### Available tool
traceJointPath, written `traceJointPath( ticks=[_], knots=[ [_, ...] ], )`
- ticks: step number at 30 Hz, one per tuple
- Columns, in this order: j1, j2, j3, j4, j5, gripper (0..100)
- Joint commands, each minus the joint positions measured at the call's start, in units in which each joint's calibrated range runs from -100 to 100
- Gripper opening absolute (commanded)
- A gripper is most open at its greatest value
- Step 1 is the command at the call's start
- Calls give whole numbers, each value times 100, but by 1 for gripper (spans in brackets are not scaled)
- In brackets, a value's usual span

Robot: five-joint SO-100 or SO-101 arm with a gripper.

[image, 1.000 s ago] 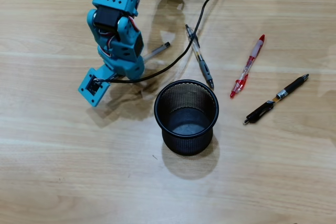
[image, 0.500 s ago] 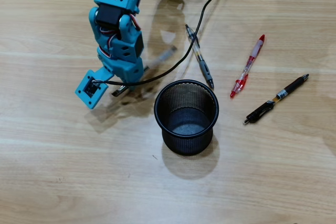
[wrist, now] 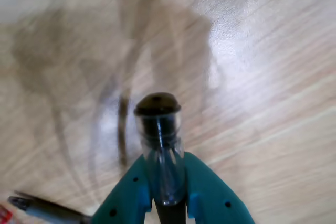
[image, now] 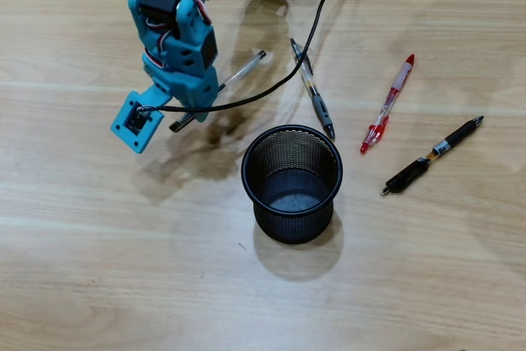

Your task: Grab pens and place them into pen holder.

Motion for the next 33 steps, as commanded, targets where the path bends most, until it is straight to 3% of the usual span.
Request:
traceJointPath(
  ticks=[1,18,26,33],
  knots=[
    [73,-956,-67,263,90,2],
    [-833,-3682,-1570,199,472,2],
    [-1793,-3937,-1896,-2179,870,2],
    [-2223,-3759,-1787,-3054,1153,2]
  ],
)
